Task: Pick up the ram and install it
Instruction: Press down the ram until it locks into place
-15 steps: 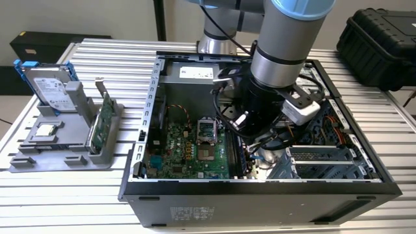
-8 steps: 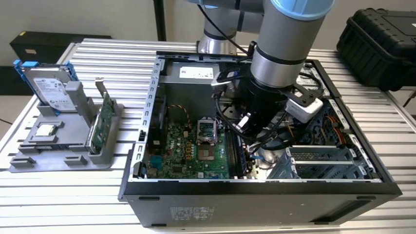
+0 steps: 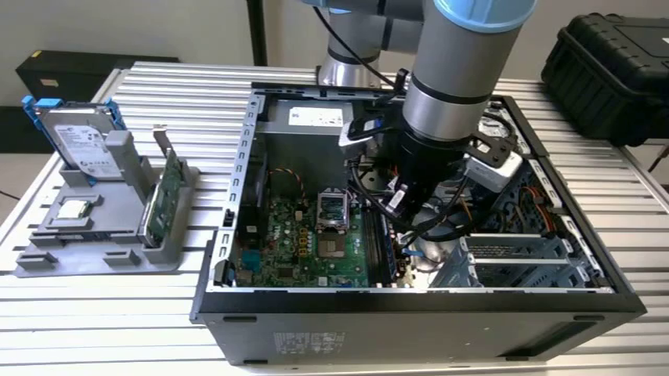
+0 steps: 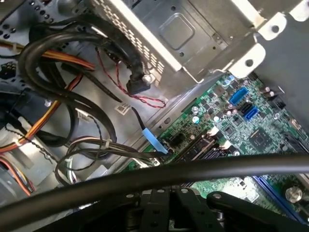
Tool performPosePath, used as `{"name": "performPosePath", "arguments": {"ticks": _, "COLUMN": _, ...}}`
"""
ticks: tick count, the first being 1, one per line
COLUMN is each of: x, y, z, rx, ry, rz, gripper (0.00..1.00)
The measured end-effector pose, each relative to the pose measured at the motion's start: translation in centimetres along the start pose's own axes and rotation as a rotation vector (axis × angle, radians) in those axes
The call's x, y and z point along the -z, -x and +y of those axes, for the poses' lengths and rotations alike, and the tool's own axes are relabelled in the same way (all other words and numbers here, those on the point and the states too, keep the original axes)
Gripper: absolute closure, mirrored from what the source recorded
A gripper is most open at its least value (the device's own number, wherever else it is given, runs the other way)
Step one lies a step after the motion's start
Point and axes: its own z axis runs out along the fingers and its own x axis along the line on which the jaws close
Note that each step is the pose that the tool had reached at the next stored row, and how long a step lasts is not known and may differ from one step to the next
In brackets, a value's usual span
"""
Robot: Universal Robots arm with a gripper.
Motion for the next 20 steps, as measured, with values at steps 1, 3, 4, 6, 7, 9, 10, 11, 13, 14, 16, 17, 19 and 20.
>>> {"name": "performPosePath", "arguments": {"ticks": 1, "x": 0.0, "y": 0.0, "z": 0.0, "rx": 0.018, "ry": 0.0007, "rz": 0.0009, "gripper": 1.0}}
{"name": "performPosePath", "arguments": {"ticks": 3, "x": 0.0, "y": 0.0, "z": 0.0, "rx": 0.054, "ry": 0.0023, "rz": 0.0025, "gripper": 1.0}}
{"name": "performPosePath", "arguments": {"ticks": 4, "x": 0.0, "y": 0.0, "z": 0.0, "rx": 0.072, "ry": 0.003, "rz": 0.0034, "gripper": 1.0}}
{"name": "performPosePath", "arguments": {"ticks": 6, "x": -0.01, "y": 0.0, "z": 0.0, "rx": 0.109, "ry": 0.0045, "rz": 0.0051, "gripper": 1.0}}
{"name": "performPosePath", "arguments": {"ticks": 7, "x": -0.01, "y": 0.0, "z": 0.0, "rx": 0.127, "ry": 0.0052, "rz": 0.0058, "gripper": 1.0}}
{"name": "performPosePath", "arguments": {"ticks": 9, "x": -0.01, "y": 0.0, "z": 0.0, "rx": 0.163, "ry": 0.0067, "rz": 0.0076, "gripper": 1.0}}
{"name": "performPosePath", "arguments": {"ticks": 10, "x": -0.01, "y": 0.0, "z": 0.0, "rx": 0.182, "ry": 0.0075, "rz": 0.0084, "gripper": 1.0}}
{"name": "performPosePath", "arguments": {"ticks": 11, "x": -0.01, "y": 0.0, "z": 0.0, "rx": 0.2, "ry": 0.0082, "rz": 0.0093, "gripper": 1.0}}
{"name": "performPosePath", "arguments": {"ticks": 13, "x": -0.01, "y": 0.0, "z": 0.0, "rx": 0.236, "ry": 0.0097, "rz": 0.011, "gripper": 1.0}}
{"name": "performPosePath", "arguments": {"ticks": 14, "x": -0.02, "y": 0.0, "z": 0.0, "rx": 0.254, "ry": 0.0105, "rz": 0.0118, "gripper": 1.0}}
{"name": "performPosePath", "arguments": {"ticks": 16, "x": -0.02, "y": 0.0, "z": 0.0, "rx": 0.29, "ry": 0.0119, "rz": 0.0134, "gripper": 1.0}}
{"name": "performPosePath", "arguments": {"ticks": 17, "x": -0.02, "y": 0.0, "z": 0.0, "rx": 0.309, "ry": 0.0127, "rz": 0.0144, "gripper": 1.0}}
{"name": "performPosePath", "arguments": {"ticks": 19, "x": -0.02, "y": 0.0, "z": 0.0, "rx": 0.344, "ry": 0.0142, "rz": 0.016, "gripper": 1.0}}
{"name": "performPosePath", "arguments": {"ticks": 20, "x": -0.02, "y": 0.0, "z": 0.0, "rx": 0.362, "ry": 0.0149, "rz": 0.0169, "gripper": 1.0}}
